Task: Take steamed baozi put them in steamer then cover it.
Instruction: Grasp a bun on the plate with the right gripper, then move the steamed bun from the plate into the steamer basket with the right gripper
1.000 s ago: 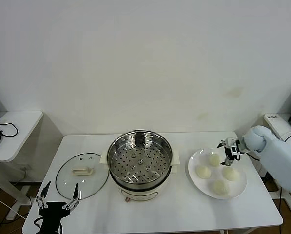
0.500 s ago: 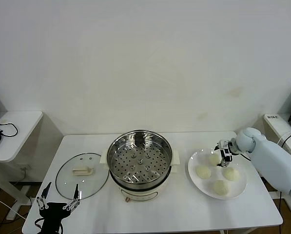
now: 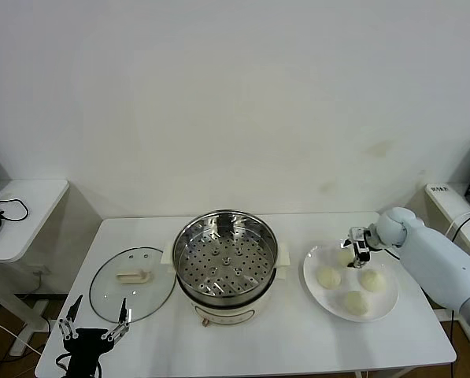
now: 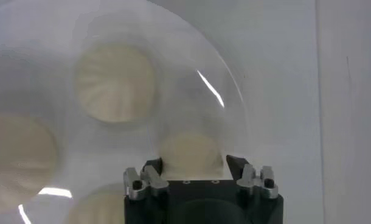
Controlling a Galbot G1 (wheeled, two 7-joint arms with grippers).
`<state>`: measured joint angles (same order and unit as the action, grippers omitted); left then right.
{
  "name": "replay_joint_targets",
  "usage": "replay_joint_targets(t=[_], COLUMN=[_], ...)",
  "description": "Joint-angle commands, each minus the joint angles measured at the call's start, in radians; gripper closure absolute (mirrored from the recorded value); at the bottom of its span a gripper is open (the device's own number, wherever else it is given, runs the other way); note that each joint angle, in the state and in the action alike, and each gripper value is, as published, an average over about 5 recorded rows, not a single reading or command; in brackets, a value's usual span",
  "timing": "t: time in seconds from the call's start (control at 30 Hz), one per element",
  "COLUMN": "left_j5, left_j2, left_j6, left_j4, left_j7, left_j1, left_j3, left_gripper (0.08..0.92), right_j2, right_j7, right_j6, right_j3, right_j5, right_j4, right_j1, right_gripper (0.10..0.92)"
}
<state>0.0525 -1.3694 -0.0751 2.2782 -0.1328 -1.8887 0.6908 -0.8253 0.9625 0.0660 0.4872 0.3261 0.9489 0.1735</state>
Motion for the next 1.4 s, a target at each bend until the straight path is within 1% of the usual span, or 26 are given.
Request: replay_joint_targets(t=[0.03, 0.17, 0.37, 0.63, 0.77, 0.87, 1.03, 1.27, 1.4], left_j5=[0.001, 0.001, 0.001, -0.003, -0.006, -0.009, -0.013, -0.033, -0.046], left_j2=[0.000, 0.000, 0.003, 0.013, 0.017, 0.021, 0.027, 0.035, 0.040], left_j6=[0.001, 0.001, 0.001, 0.001, 0.000, -0.001, -0.002, -0.005, -0.007], left_j4=[0.001, 0.004, 0.007, 0.010, 0.011, 0.011, 0.012, 0.013, 0.015], left_j7=[-0.001, -0.002, -0.001, 0.000, 0.000, 0.000, 0.001, 0.002, 0.003], left_j1=[-0.001, -0.003, -0.006, -0.004, -0.002, -0.001, 0.004, 0.013, 0.014], left_j3=[-0.003, -0.004, -0.003, -0.002, -0.002, -0.002, 0.000, 0.020, 0.042], left_gripper=[0.177, 0.177, 0.177, 0.177, 0.177, 0.177, 0.177, 0.177, 0.177], right_j2=[0.005, 0.032, 0.108, 0.238, 0.245, 0.208, 0.078, -0.129, -0.248], right_j7=[0.007, 0.025, 0.055, 0.072, 0.070, 0.060, 0.037, -0.004, -0.016], right_j6=[0.001, 0.004, 0.018, 0.052, 0.076, 0.095, 0.119, 0.137, 0.126], right_j3=[0.004, 0.016, 0.072, 0.226, 0.335, 0.416, 0.545, 0.611, 0.635], right_j5=[-0.004, -0.029, -0.112, -0.293, -0.393, -0.465, -0.562, -0.660, -0.669], right_j4=[0.006, 0.040, 0.135, 0.316, 0.386, 0.420, 0.445, 0.447, 0.431], right_j1=[-0.010, -0.030, -0.092, -0.318, -0.473, -0.594, -0.770, -0.831, -0.814], right_gripper=[0.407, 0.441, 0.446, 0.441, 0.440, 0.440, 0.440, 0.440, 0.440])
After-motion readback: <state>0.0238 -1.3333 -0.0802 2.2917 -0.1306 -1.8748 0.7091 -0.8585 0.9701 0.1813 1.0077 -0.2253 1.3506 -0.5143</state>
